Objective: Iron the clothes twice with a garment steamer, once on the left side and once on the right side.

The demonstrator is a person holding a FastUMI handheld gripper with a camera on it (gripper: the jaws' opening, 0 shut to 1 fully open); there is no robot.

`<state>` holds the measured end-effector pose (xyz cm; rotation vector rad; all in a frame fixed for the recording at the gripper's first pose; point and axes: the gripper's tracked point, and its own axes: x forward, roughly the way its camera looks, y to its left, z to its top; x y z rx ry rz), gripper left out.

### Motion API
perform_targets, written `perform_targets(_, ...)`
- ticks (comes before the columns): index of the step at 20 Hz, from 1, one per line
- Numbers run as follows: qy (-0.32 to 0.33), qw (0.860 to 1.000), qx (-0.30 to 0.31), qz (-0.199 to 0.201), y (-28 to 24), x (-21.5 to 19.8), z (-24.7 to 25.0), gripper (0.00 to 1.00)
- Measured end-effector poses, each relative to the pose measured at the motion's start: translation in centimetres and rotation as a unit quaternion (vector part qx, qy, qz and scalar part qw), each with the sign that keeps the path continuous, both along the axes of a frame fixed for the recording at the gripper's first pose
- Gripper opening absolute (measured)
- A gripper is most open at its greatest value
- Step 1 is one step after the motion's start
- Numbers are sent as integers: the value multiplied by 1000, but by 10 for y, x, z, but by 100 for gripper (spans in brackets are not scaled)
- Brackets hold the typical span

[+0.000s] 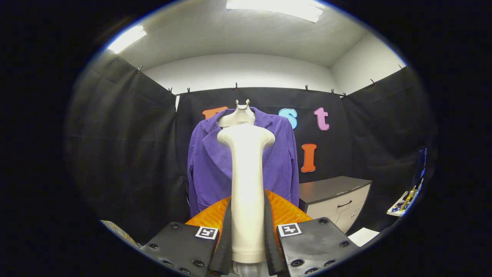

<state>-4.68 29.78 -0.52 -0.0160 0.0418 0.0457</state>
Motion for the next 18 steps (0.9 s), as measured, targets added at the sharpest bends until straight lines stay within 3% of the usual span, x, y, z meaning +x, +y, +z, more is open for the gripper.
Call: perform_targets(18, -6, 1000, 3, -23, -25, 0, 11, 43)
